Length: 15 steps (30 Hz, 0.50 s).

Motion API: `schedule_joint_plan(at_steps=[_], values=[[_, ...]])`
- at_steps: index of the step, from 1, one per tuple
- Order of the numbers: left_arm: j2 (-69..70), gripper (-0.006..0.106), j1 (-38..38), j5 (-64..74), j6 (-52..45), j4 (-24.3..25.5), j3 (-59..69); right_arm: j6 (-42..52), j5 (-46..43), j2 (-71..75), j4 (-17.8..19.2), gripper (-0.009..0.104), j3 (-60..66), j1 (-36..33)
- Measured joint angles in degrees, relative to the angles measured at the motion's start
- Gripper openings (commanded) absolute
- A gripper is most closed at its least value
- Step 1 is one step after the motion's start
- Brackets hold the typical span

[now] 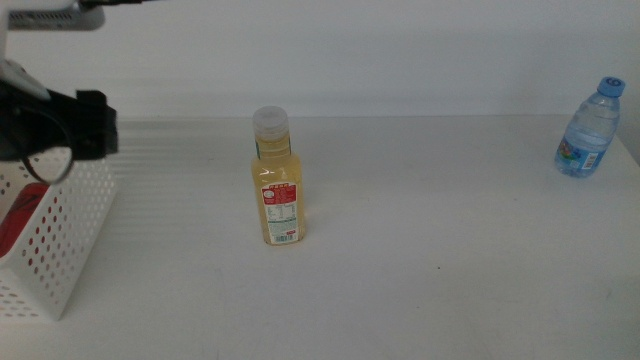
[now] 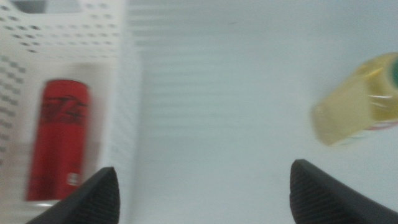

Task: Use arms to grab the bottles and put them into the dustbin to the left of the table.

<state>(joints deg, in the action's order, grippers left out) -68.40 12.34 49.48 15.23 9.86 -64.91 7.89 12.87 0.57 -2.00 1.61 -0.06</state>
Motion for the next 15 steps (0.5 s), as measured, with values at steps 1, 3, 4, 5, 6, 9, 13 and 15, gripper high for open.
schedule_joint_plan(at_steps=[1, 3, 4, 5, 6, 9, 13, 15], values=[[0.64, 0.09, 0.7, -0.65, 1.22, 0.05, 1.3, 0.0, 0.0, 0.0, 0.0, 0.077, 0.0, 0.0], [1.78, 0.09, 2.0, -1.53, 3.54, 0.05, 3.47, 0.0, 0.0, 0.0, 0.0, 0.077, 0.0, 0.0], [2.07, 0.09, 2.5, -1.61, 4.2, 0.05, 4.29, 0.0, 0.0, 0.0, 0.0, 0.077, 0.0, 0.0], [2.24, 0.09, 2.96, -1.55, 4.55, 0.05, 4.93, 0.0, 0.0, 0.0, 0.0, 0.077, 0.0, 0.0], [2.3, 0.09, 3.36, -1.56, 4.8, 0.05, 5.41, 0.0, 0.0, 0.0, 0.0, 0.077, 0.0, 0.0], [2.48, 0.09, 4.61, -1.56, 4.86, 0.27, 5.75, 0.0, 0.0, 0.0, 0.0, 0.077, 0.0, 0.0], [3.29, 0.09, 6.67, -1.98, 4.69, -0.12, 5.75, 0.0, 0.0, 0.0, 0.0, 0.077, 0.0, 0.0], [4.35, 0.09, 7.56, -2.41, 4.67, -0.66, 6.22, 0.0, 0.0, 0.0, 0.0, 0.077, 0.0, 0.0]])
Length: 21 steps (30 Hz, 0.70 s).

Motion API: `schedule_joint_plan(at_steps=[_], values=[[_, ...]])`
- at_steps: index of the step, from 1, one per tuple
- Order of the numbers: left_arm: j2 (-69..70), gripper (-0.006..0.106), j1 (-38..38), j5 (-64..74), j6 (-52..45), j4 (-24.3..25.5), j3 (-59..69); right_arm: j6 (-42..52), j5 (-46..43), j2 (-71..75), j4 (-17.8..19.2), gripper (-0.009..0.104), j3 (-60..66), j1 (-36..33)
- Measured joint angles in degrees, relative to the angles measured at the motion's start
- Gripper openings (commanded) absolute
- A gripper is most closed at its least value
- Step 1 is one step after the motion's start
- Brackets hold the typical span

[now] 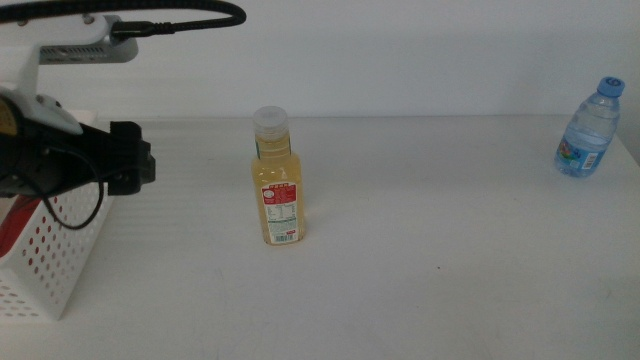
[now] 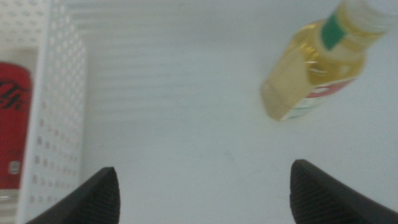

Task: Use arms to grab the bottles and put them into the dustbin to the left of the table.

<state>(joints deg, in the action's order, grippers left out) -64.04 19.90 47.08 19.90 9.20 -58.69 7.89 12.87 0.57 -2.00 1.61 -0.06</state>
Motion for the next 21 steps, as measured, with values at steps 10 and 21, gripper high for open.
schedule_joint_plan(at_steps=[10, 21], values=[[5.14, 0.086, 0.6, -17.29, -3.23, -9.2, 14.02, 0.0, 0.0, 0.0, 0.0, 0.077, 0.0, 0.0], [5.4, 0.066, 7.15, -44.97, -24.49, -27.91, 29.92, 0.0, 0.0, 0.0, 0.0, 0.077, 0.0, 0.0]])
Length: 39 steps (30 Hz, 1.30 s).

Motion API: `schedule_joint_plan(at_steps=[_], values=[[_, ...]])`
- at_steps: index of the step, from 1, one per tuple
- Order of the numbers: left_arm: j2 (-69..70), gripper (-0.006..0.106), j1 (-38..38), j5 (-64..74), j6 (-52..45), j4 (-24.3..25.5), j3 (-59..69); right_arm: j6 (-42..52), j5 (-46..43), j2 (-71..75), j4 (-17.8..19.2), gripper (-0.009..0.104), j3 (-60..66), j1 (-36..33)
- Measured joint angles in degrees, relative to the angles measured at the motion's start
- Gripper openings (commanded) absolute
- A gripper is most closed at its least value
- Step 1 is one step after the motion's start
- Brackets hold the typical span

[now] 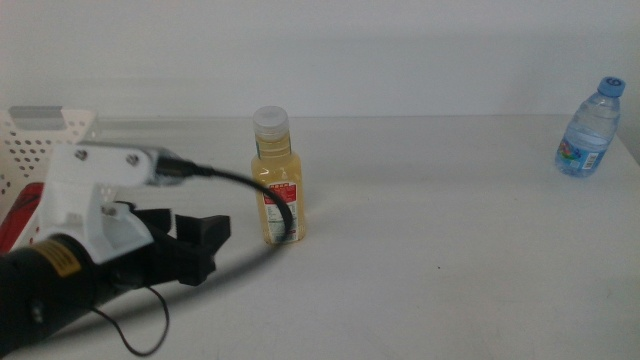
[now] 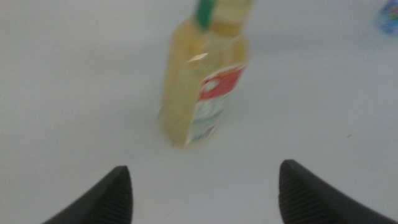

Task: Use arms to grab the bottles and put them into the dustbin to the left of the table.

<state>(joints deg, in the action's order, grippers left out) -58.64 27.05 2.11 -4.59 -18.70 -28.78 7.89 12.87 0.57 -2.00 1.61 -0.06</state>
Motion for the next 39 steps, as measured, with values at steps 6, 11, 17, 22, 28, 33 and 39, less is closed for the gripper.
schedule_joint_plan(at_steps=[6, 11, 17, 22, 28, 33, 39], values=[[0.0, 0.057, 5.85, -10.82, -8.81, -5.12, 2.9, 0.0, 0.0, 0.0, 0.0, 0.077, 0.0, 0.0], [0.04, 0.057, 6.03, -11.83, -9.78, -6.53, 3.14, 0.0, 0.0, 0.0, 0.0, 0.077, 0.0, 0.0], [0.04, 0.058, 6.03, -12.57, -11.81, -6.85, 4.36, 0.0, 0.0, 0.0, 0.0, 0.077, 0.0, 0.0], [-0.79, 0.086, 6.17, -13.87, -11.81, -7.23, 5.84, 0.0, 0.0, 0.0, 0.0, 0.077, 0.0, 0.0], [-5.89, 0.09, 6.22, -17.91, -12.12, -3.56, 5.89, 0.0, 0.0, 0.0, 0.0, 0.077, 0.0, 0.0], [-11.41, 0.09, 6.28, -26.32, -10.33, -0.88, 5.89, 0.0, 0.0, 0.0, 0.0, 0.077, 0.0, 0.0], [-21.43, 0.09, 6.28, -39.35, -1.45, 0.77, 5.55, 0.0, 0.0, 0.0, 0.0, 0.077, 0.0, 0.0]])
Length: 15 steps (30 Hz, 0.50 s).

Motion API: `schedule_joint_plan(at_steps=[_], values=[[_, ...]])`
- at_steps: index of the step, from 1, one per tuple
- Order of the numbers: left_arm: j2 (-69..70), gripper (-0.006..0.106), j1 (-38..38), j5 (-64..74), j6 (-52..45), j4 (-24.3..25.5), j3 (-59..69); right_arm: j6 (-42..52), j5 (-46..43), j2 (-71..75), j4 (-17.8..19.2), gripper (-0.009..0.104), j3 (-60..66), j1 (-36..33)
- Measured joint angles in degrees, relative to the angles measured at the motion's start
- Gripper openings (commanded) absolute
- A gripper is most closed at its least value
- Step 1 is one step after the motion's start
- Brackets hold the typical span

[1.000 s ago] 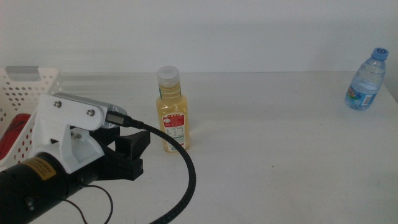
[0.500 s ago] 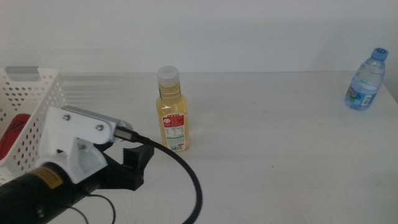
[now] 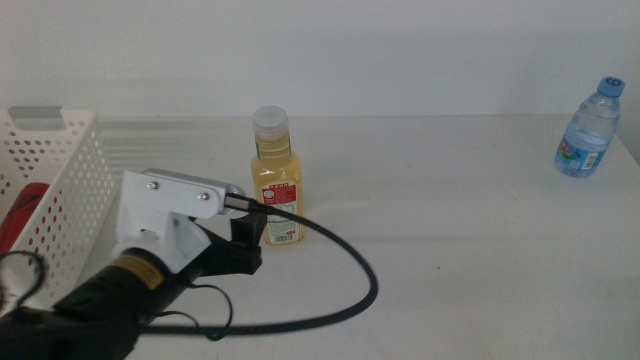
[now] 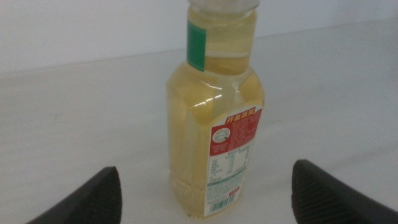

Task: Use arms to grab the bottles and put them into the dustbin to the left of the table.

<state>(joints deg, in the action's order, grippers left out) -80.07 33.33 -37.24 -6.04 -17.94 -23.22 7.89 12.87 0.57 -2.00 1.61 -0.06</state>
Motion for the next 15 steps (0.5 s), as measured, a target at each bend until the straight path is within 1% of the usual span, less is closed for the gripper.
schedule_joint_plan(at_steps=[6, 15], values=[[-8.37, 0.09, 0.0, -6.81, 3.33, 4.28, -2.97, 0.0, 0.0, 0.0, 0.0, 0.077, 0.0, 0.0], [-15.48, 0.09, 0.0, -8.7, 3.79, 5.37, -8.85, 0.0, 0.0, 0.0, 0.0, 0.077, 0.0, 0.0]])
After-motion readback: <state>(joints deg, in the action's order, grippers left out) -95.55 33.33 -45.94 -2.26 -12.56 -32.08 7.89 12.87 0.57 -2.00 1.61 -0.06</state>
